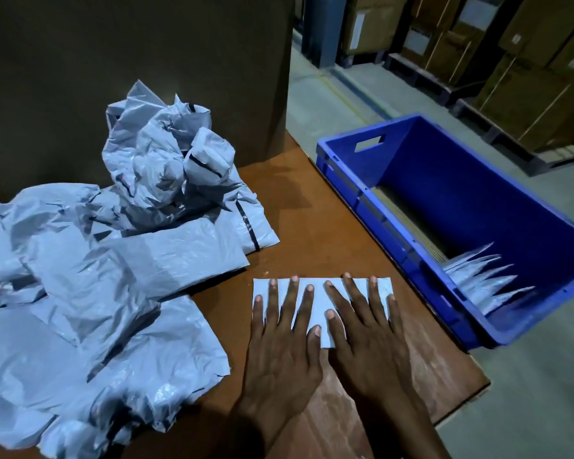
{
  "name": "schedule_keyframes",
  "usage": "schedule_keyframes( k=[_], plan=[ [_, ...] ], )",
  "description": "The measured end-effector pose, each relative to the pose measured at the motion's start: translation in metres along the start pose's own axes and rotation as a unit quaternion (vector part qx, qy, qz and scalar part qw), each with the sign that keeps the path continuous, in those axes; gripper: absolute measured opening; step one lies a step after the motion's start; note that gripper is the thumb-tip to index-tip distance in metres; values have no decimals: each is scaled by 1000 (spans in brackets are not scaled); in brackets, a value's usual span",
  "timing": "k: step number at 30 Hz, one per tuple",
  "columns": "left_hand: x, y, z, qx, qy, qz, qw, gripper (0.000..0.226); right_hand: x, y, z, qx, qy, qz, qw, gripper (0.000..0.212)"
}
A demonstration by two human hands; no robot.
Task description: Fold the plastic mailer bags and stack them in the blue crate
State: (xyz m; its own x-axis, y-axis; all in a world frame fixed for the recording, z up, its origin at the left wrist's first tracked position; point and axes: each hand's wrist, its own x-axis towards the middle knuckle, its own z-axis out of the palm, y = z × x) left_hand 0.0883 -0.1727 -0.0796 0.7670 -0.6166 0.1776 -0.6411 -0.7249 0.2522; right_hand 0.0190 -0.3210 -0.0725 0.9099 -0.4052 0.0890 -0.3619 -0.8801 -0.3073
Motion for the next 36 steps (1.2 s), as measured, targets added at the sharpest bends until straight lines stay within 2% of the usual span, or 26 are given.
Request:
schedule_keyframes(
  k=[6,9,11,16,23,27,29,33,36],
  plan=[
    [6,-4,2,3,-6,11,1000,63,5,-2,-4,-25,-40,3,999,59],
    [8,-6,2,-3,-19,9,1000,63,11,5,-15,52,-88,5,995,58],
    [14,-6,-1,-15,-25,-2,1000,64,14,11,-21,100,-70,5,993,55],
    [21,-3,4,-2,-13,11,1000,59,8,12,-22,55,-7,-9,998,58],
    [19,-6,8,2,-19,19,1000,59,-5,7,-15,74,-30,24,997,53],
    [20,-5,9,3,-13,19,1000,59,-9,2,-4,4,-7,21,1000,54],
    [19,-5,10,8,-14,18,1000,59,-8,-1,-4,-6,-24,34,999,55],
    [19,-9,10,4,-18,26,999,59,-4,-3,-14,8,-75,47,996,63],
    [14,-16,5,0,3,-5,1000,60,3,-13,-22,41,-59,50,996,71]
  ],
)
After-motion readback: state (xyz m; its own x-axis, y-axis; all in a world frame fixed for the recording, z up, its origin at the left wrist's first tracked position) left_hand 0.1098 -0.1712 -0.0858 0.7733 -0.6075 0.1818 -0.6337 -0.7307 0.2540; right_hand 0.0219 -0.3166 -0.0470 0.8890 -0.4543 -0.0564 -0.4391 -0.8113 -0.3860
